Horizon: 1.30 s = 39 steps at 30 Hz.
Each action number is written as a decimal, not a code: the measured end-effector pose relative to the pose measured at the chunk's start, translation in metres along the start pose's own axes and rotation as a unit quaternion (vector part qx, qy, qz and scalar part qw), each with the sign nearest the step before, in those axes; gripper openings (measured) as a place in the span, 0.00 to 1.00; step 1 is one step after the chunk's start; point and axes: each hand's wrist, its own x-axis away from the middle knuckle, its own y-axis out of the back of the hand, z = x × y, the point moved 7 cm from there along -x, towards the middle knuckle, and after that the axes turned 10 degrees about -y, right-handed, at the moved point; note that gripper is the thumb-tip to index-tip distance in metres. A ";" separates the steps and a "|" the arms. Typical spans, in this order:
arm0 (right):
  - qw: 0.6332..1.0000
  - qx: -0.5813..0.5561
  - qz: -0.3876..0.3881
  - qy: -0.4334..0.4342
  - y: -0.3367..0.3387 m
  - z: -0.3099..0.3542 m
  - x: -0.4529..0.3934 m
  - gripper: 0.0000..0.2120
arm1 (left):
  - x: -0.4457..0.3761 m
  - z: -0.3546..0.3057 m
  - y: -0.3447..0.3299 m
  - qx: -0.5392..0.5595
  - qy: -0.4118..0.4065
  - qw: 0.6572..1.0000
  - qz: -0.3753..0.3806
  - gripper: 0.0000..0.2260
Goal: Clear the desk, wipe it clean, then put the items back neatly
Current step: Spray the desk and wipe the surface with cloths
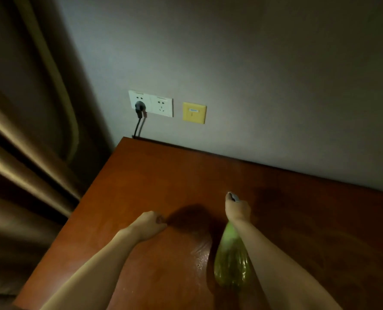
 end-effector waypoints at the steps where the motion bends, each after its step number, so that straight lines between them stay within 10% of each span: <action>1: 1.000 0.005 0.005 -0.010 0.002 -0.008 -0.002 0.20 | -0.002 -0.005 -0.002 0.002 -0.005 1.000 0.002 0.12; 9: 0.986 -0.147 0.069 0.037 0.036 -0.033 0.016 0.05 | -0.006 -0.038 -0.017 0.010 -0.020 0.999 0.023 0.14; 39: 0.981 -0.136 0.123 0.063 0.081 -0.191 0.089 0.12 | 0.123 -0.115 -0.130 -0.018 -0.019 0.999 -0.020 0.16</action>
